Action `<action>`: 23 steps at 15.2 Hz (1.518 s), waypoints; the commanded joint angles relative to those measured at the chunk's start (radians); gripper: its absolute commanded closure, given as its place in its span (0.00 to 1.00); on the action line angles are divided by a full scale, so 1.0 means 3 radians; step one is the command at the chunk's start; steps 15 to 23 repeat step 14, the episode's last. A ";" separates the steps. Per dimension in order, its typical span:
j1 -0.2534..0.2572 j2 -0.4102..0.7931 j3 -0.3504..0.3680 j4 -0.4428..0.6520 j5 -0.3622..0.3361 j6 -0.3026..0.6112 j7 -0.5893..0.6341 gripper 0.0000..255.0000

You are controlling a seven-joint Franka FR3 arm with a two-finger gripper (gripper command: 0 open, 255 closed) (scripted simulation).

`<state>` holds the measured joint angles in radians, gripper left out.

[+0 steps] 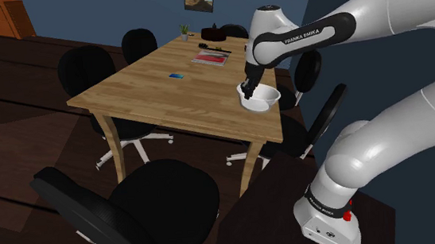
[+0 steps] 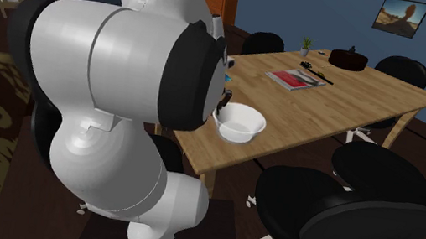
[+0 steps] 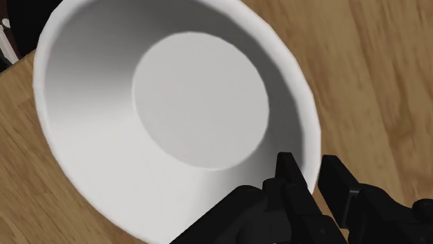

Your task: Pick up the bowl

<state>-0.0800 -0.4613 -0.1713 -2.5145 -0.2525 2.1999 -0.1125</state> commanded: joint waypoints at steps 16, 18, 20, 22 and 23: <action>0.0028 -0.0142 0.0046 0.0480 0.0076 -0.0617 -0.0088 1.00; 0.0028 -0.0142 0.0046 0.0480 0.0076 -0.0617 -0.0088 1.00; 0.0028 -0.0142 0.0046 0.0480 0.0076 -0.0617 -0.0088 1.00; 0.0028 -0.0142 0.0046 0.0480 0.0076 -0.0617 -0.0088 1.00; 0.0028 -0.0142 0.0046 0.0480 0.0076 -0.0617 -0.0088 1.00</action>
